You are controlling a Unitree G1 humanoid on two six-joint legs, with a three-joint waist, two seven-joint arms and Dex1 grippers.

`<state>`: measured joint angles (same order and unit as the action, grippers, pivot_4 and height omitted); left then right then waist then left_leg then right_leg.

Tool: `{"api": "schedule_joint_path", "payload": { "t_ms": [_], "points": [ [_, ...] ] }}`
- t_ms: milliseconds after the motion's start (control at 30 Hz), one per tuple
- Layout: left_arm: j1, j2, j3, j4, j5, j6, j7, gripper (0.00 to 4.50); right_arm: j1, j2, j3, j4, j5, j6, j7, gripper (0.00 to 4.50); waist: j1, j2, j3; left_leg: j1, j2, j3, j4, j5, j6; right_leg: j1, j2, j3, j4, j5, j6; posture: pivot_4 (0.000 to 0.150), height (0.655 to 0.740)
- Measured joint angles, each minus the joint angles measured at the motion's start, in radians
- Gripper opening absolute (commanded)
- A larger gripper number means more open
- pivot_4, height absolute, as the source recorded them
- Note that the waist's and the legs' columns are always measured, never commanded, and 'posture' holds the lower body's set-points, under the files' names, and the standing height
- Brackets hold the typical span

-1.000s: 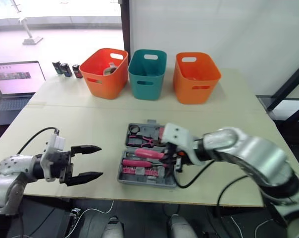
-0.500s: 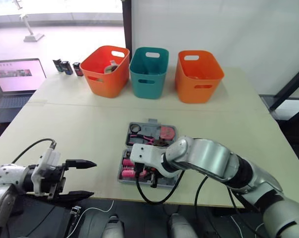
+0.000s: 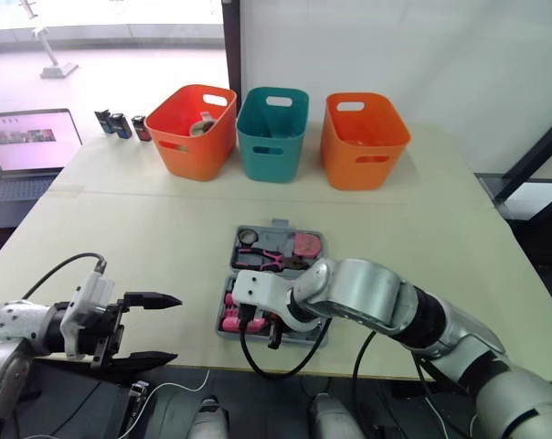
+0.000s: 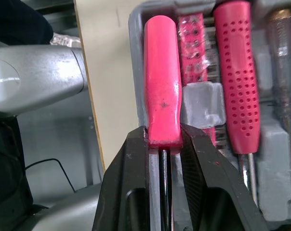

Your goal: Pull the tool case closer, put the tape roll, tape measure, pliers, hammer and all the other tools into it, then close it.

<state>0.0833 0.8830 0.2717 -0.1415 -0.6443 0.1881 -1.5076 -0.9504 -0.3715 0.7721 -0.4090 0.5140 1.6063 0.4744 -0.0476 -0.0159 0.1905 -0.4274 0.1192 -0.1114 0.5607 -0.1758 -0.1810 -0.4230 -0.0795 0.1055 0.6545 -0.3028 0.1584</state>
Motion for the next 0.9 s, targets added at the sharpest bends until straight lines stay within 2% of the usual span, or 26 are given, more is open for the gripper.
{"api": "schedule_joint_path", "payload": {
  "t_ms": [300,567,600,633,800,900],
  "points": [
    [0.02,0.0,0.022,-0.03,-0.002,0.018,0.018,4.5,0.012,0.029,0.019,0.062,-0.018,-0.054,-0.004,0.38,-0.002,0.0,0.0,0.0,0.0,0.0,0.0,0.0,0.0,0.0,0.0,0.0,0.0,0.0,0.0,0.15,0.74],
    [0.028,0.0,0.036,-0.056,-0.003,0.025,0.034,4.5,0.028,0.033,0.04,0.091,-0.042,-0.114,0.004,0.38,-0.024,0.0,0.0,0.001,0.0,0.0,0.0,0.001,0.002,0.0,0.0,0.0,0.003,0.0,0.0,0.15,0.74],
    [0.029,0.0,0.036,-0.058,-0.005,0.025,0.034,4.5,0.03,0.029,0.043,0.091,-0.044,-0.121,0.006,1.41,-0.024,0.0,0.0,0.001,0.0,0.0,0.0,0.001,0.002,0.0,0.0,0.0,0.003,0.0,0.0,0.15,0.74],
    [0.029,0.0,0.036,-0.058,-0.006,0.026,0.034,4.5,0.031,0.026,0.048,0.092,-0.046,-0.126,0.008,1.74,-0.023,0.0,0.0,0.001,0.0,0.0,0.0,0.001,0.002,-0.001,0.0,0.0,0.003,0.0,0.0,0.15,0.74],
    [0.031,0.0,0.036,-0.058,-0.007,0.03,0.037,4.5,0.032,0.015,0.06,0.102,-0.066,-0.152,0.02,4.12,-0.022,0.0,0.0,0.001,0.0,0.0,0.0,0.001,0.002,-0.001,0.0,0.0,0.003,0.0,-0.001,0.15,0.74],
    [0.031,0.0,0.036,-0.058,-0.007,0.032,0.037,4.5,0.032,0.015,0.052,0.102,-0.068,-0.151,0.026,4.12,-0.022,0.0,0.0,0.001,0.0,0.0,0.0,0.001,0.002,-0.001,0.0,0.0,0.003,-0.001,-0.001,0.15,0.74]
  ]
}}
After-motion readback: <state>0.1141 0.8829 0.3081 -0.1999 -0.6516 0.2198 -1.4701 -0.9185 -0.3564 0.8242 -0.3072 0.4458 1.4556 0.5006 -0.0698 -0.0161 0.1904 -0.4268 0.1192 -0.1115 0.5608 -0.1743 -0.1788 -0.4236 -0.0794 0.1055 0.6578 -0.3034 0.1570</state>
